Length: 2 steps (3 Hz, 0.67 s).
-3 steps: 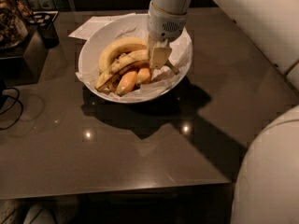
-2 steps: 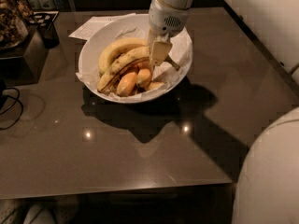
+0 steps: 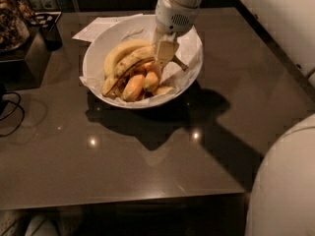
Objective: Pick banana from white bowl
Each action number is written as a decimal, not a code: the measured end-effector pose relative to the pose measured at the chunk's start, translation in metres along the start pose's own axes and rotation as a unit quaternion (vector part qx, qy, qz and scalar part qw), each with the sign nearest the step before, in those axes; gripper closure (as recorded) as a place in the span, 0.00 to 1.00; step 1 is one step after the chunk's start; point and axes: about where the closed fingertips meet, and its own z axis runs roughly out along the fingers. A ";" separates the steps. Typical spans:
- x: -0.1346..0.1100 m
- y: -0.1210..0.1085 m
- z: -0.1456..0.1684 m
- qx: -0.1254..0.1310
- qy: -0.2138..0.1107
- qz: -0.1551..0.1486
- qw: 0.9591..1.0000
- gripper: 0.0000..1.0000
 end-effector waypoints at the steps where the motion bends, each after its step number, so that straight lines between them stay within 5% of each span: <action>1: -0.012 0.001 -0.012 0.004 -0.033 0.007 0.999 1.00; 2: -0.029 0.014 -0.037 0.014 -0.076 -0.003 0.997 1.00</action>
Offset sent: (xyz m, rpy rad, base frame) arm -0.0255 0.0155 0.0467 0.1617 0.0238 0.0217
